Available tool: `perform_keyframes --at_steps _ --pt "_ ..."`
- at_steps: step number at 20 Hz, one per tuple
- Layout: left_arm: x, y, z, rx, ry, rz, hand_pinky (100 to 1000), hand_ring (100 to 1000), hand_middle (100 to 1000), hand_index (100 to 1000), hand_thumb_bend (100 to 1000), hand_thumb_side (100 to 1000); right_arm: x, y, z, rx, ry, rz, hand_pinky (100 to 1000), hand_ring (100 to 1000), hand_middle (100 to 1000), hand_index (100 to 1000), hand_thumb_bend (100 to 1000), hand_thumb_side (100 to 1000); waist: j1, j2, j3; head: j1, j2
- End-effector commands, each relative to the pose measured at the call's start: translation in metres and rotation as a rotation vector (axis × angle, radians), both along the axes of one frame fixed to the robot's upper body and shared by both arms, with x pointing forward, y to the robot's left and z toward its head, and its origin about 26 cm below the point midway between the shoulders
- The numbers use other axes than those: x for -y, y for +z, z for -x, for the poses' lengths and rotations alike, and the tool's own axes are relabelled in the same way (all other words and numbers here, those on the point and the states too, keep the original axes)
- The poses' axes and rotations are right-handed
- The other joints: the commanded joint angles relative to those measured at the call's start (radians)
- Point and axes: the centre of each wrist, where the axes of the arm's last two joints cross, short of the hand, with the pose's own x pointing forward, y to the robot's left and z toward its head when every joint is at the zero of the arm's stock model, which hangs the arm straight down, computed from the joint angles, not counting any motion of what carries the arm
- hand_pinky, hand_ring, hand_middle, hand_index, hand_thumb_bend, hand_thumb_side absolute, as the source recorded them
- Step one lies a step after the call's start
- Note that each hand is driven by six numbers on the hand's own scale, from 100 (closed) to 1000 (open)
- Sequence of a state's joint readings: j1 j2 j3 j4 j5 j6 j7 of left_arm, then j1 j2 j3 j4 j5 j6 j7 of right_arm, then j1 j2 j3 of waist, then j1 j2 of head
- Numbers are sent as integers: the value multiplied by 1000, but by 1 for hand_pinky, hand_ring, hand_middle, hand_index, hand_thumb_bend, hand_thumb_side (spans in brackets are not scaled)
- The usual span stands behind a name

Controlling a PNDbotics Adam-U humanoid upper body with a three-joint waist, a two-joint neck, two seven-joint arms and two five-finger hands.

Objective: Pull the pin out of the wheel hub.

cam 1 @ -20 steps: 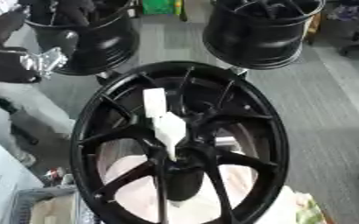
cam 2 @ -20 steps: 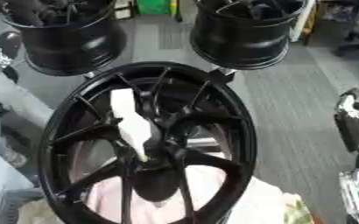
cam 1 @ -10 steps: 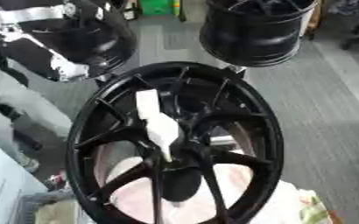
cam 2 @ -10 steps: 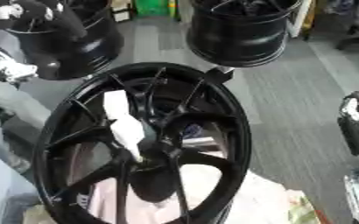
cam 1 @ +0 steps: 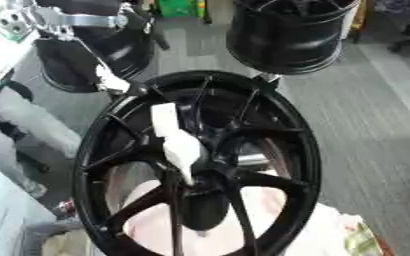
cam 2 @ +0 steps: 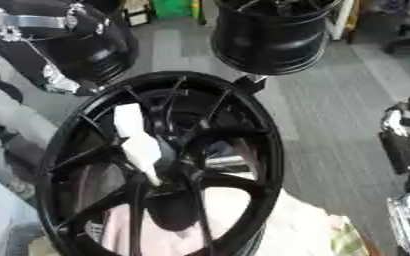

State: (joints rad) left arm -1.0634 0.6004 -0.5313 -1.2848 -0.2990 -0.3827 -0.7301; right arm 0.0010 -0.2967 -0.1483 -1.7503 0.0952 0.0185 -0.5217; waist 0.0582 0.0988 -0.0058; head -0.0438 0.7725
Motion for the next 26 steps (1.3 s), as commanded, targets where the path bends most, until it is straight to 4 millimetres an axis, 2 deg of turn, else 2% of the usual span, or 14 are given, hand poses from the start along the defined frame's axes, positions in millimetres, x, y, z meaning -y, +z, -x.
perform_keyframes --at_steps 1,6,14,20,26 --pt "-5 7 -11 34 -147 -213 765 753 784 869 459 580 6 8 0 17 -11 34 504 685 738 791 100 483 -4 -16 0 2 -2" --pt "1 -7 -26 26 -173 -258 758 741 766 859 499 578 6 7 0 16 -10 34 504 685 737 791 100 484 -4 -18 -1 3 -2" --pt "1 -21 -31 51 -283 -321 750 720 745 846 498 599 7 7 0 12 -12 35 504 685 737 791 100 484 -5 -20 0 4 -2" --pt "-4 -24 -31 70 -354 -323 748 710 734 841 485 609 7 6 0 10 -12 35 504 685 737 791 100 485 -6 -23 4 4 -2" --pt "8 -28 -21 73 -420 -342 744 699 724 838 478 623 8 5 0 7 -15 34 504 686 737 791 100 485 -7 -25 4 6 -2"
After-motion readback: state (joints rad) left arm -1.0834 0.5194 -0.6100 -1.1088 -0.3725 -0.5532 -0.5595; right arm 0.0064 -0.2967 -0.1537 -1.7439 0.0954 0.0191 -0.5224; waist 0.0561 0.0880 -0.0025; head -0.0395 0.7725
